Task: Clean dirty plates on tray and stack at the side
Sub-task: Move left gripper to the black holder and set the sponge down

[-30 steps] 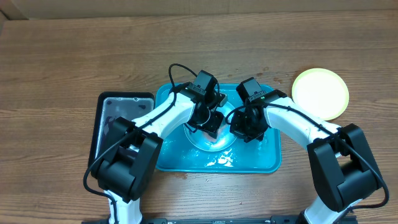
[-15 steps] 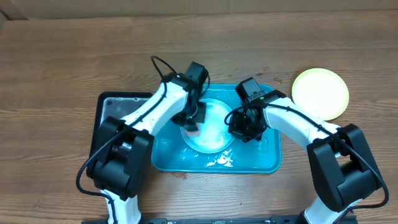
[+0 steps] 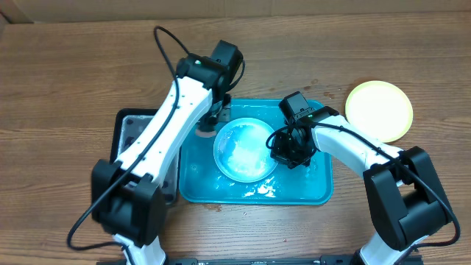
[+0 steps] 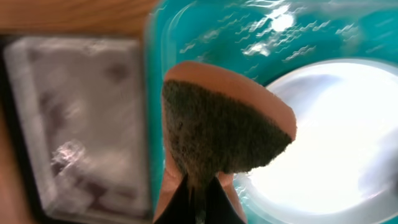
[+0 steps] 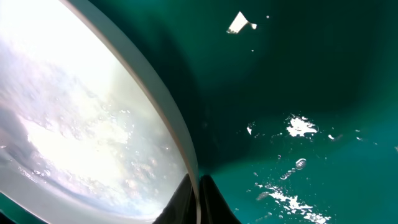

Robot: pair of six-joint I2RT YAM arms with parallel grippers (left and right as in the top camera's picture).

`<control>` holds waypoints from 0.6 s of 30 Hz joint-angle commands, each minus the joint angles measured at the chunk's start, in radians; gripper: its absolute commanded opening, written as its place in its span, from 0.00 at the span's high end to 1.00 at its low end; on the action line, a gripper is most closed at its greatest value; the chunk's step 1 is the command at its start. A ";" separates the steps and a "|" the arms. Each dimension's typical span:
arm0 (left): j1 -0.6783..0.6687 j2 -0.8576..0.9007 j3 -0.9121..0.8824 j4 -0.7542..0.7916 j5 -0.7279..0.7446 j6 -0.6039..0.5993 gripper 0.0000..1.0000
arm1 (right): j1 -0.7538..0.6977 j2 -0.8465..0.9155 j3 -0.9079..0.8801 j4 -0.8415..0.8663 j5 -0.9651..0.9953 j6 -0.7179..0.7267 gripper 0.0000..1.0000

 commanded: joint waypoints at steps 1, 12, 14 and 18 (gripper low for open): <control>0.047 -0.082 0.018 -0.097 -0.120 -0.098 0.96 | 0.001 -0.003 -0.008 0.000 0.010 -0.046 0.96; 0.235 -0.323 -0.413 0.067 -0.037 -0.122 0.96 | 0.001 -0.003 -0.008 -0.001 0.011 -0.099 0.96; 0.262 -0.349 -0.509 0.158 -0.003 -0.089 0.96 | 0.001 -0.003 -0.008 -0.004 0.011 -0.099 0.96; 0.309 -0.352 -0.658 0.327 0.016 -0.008 0.96 | 0.001 -0.003 -0.008 -0.005 0.004 -0.117 0.96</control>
